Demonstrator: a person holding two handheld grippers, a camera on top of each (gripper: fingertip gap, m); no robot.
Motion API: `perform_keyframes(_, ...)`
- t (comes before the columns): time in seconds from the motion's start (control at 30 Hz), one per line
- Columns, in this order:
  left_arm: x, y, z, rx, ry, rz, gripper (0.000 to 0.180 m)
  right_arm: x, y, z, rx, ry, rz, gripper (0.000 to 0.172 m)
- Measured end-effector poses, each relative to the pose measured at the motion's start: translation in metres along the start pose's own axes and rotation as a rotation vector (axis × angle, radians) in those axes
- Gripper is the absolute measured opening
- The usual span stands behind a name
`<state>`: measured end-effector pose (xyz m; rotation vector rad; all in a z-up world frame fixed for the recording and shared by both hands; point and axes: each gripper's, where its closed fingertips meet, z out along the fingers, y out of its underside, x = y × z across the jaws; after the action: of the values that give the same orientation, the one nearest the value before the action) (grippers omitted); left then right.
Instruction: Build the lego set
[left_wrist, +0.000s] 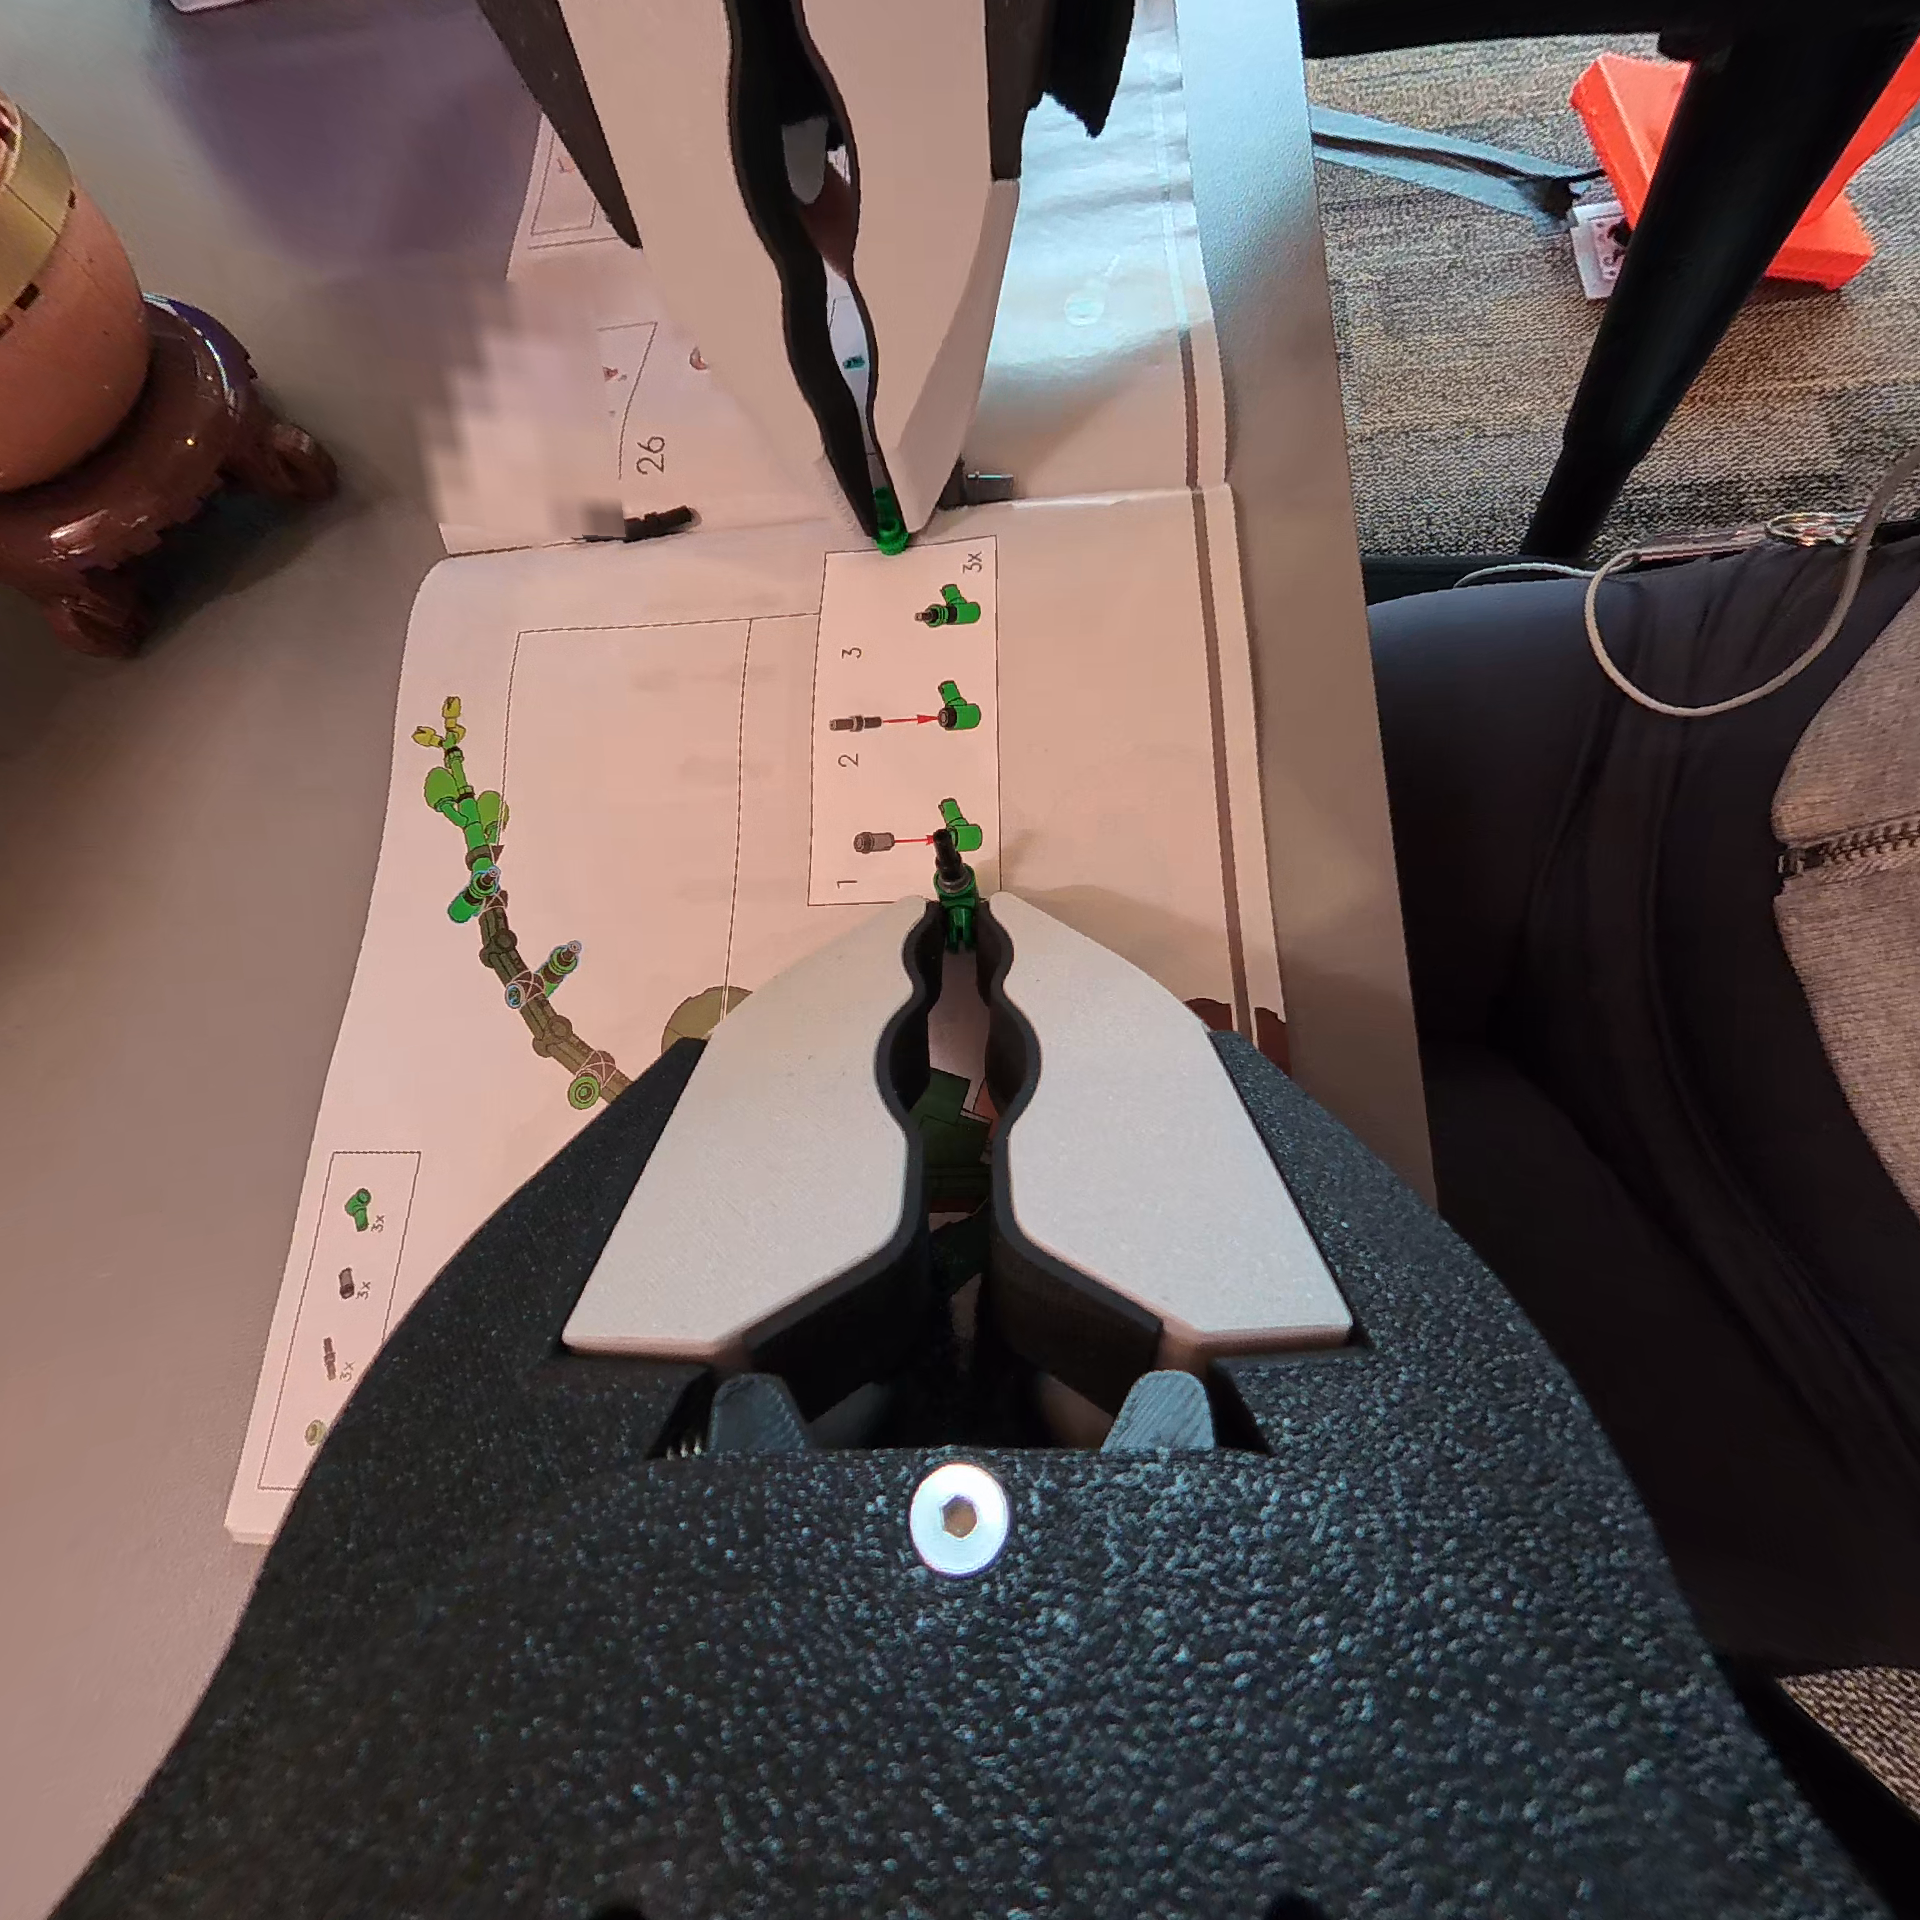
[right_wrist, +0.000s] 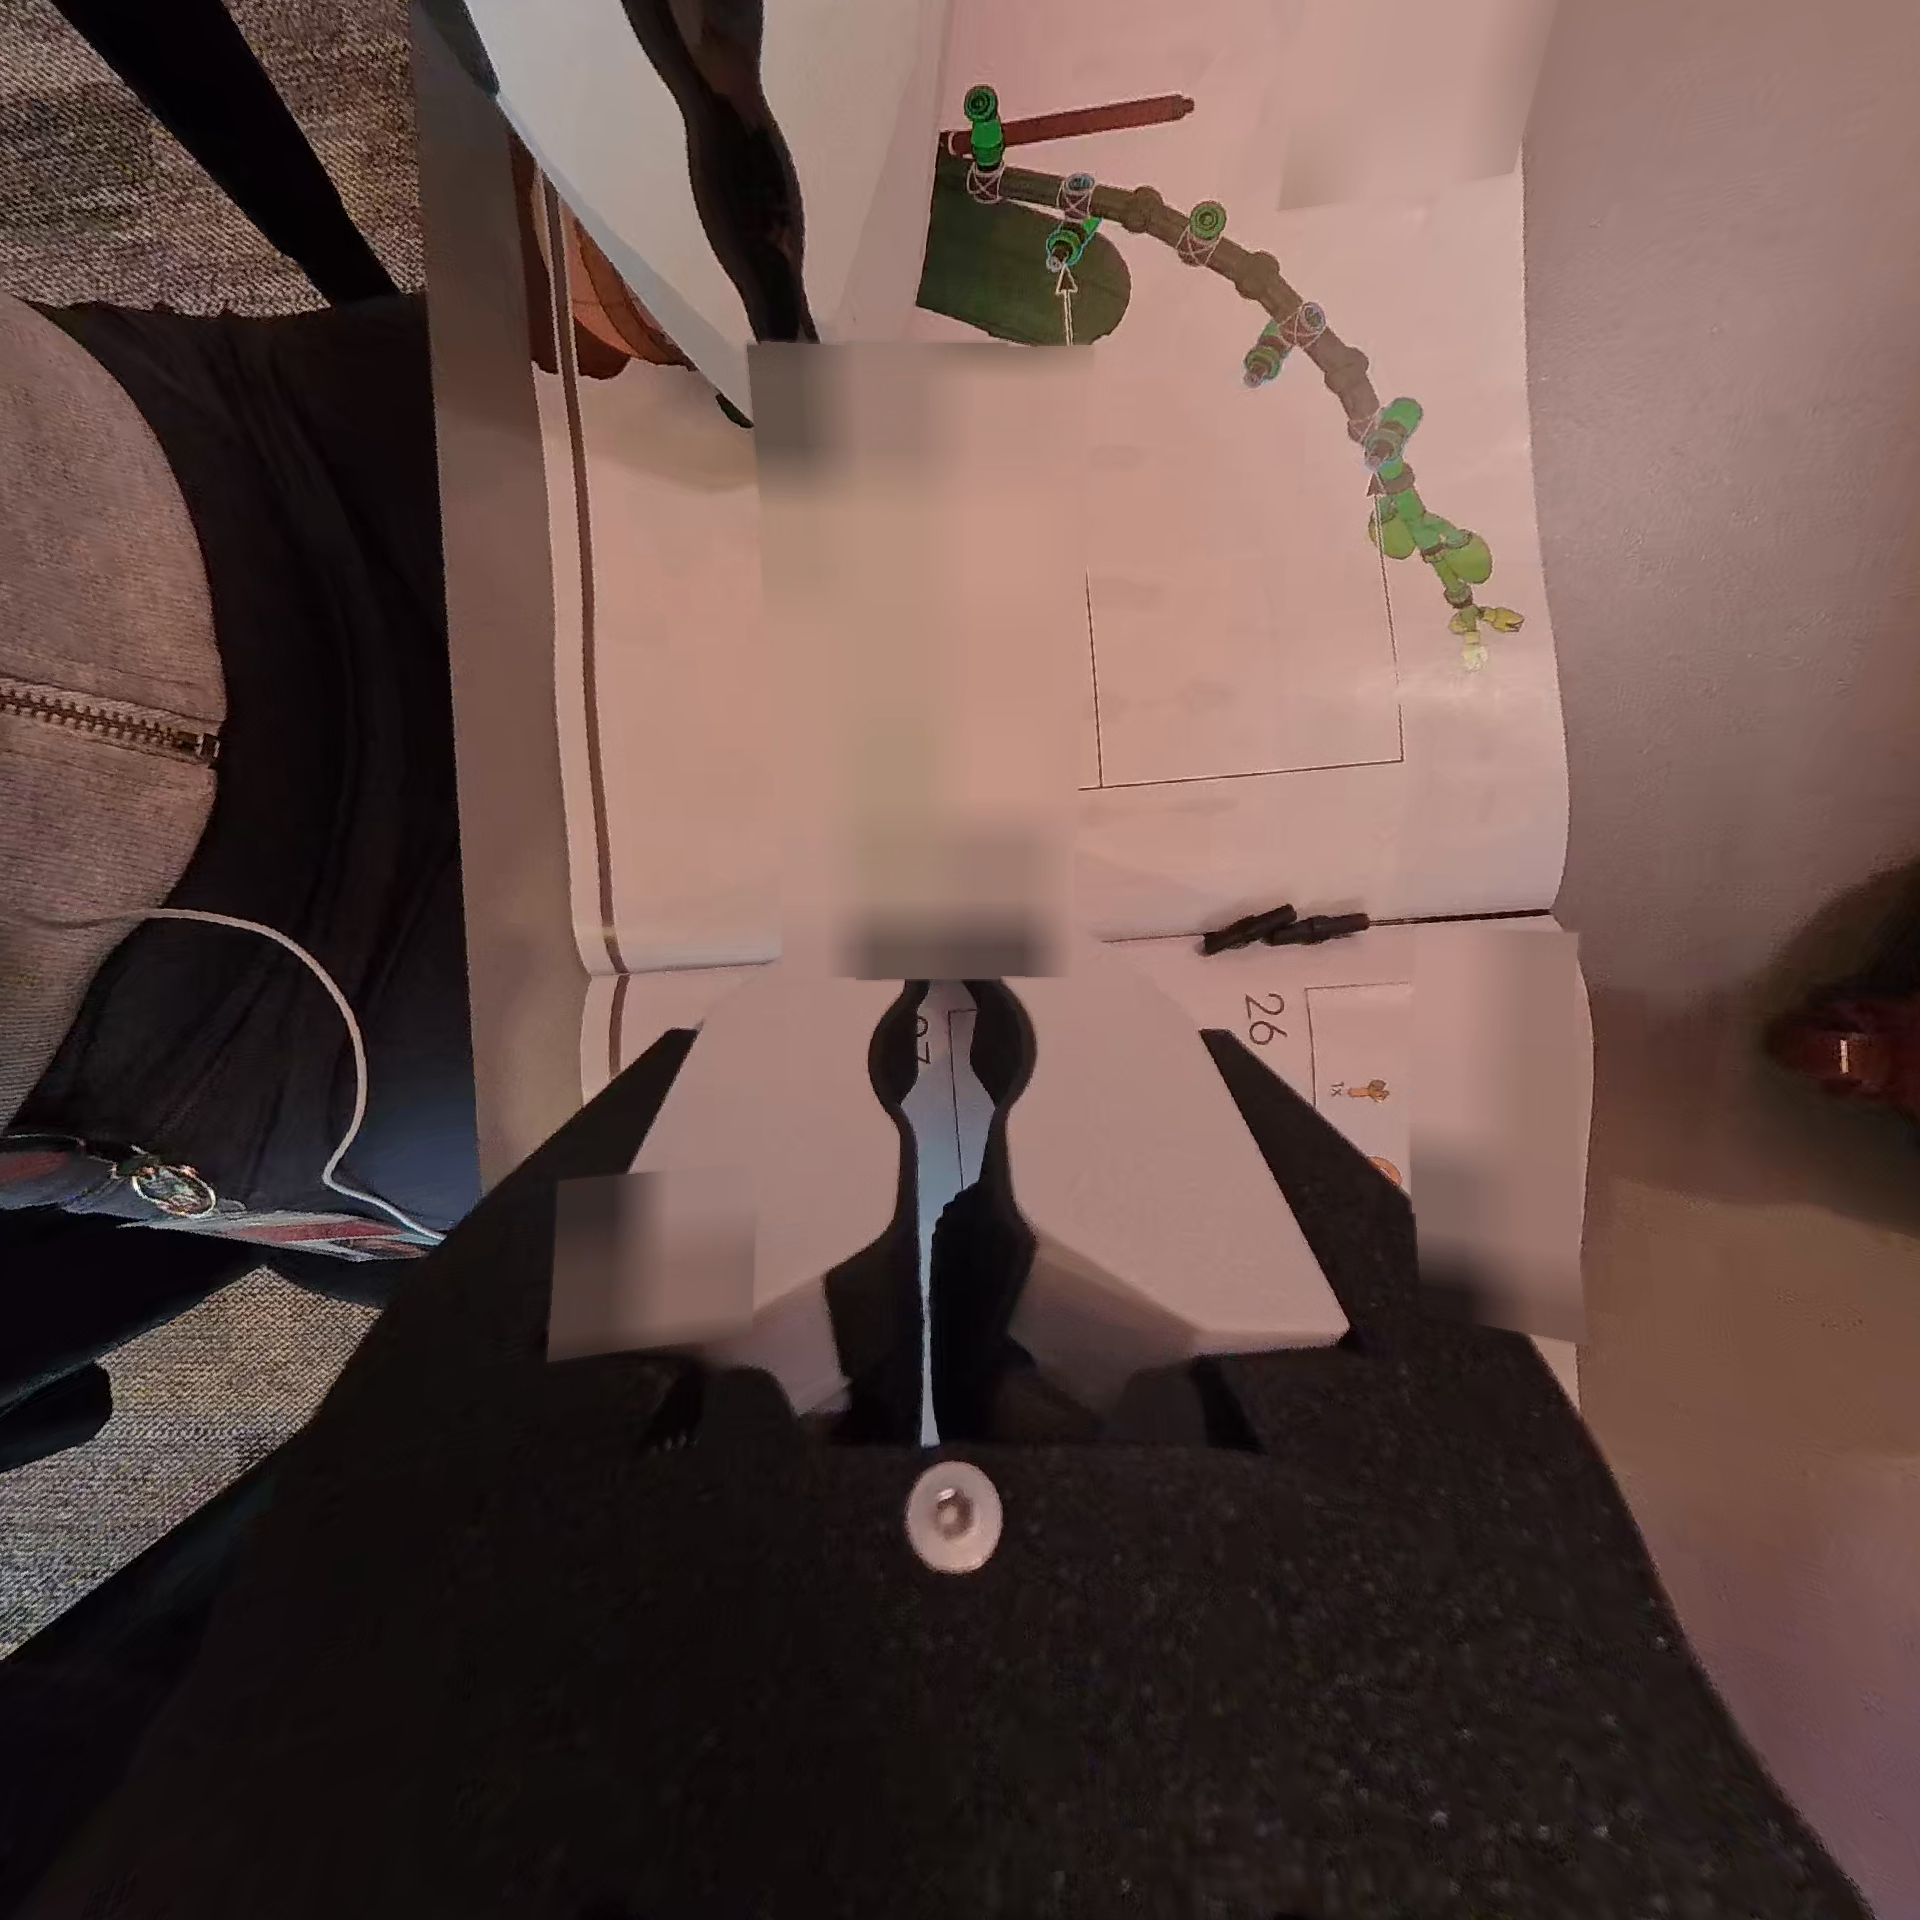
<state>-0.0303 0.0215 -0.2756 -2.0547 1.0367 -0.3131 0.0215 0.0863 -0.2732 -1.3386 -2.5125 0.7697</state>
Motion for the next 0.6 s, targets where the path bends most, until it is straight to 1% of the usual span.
perform_keyframes(0.27, -0.0013, -0.0002, -0.0013, 0.0, 0.001, -0.001, 0.005, -0.0001, -0.0005, 0.0, 0.021, -0.007, 0.005, 0.004)
perform_keyframes(0.43, -0.0023, -0.0001, -0.0002, 0.0, 0.0, 0.0, 0.005, 0.0008, -0.0025, -0.0022, 0.064, -0.02, 0.024, 0.003)
perform_keyframes(0.6, -0.0022, -0.0003, -0.0015, 0.0, 0.001, -0.001, 0.005, 0.0013, -0.0013, -0.0009, 0.063, -0.025, 0.026, 0.003)
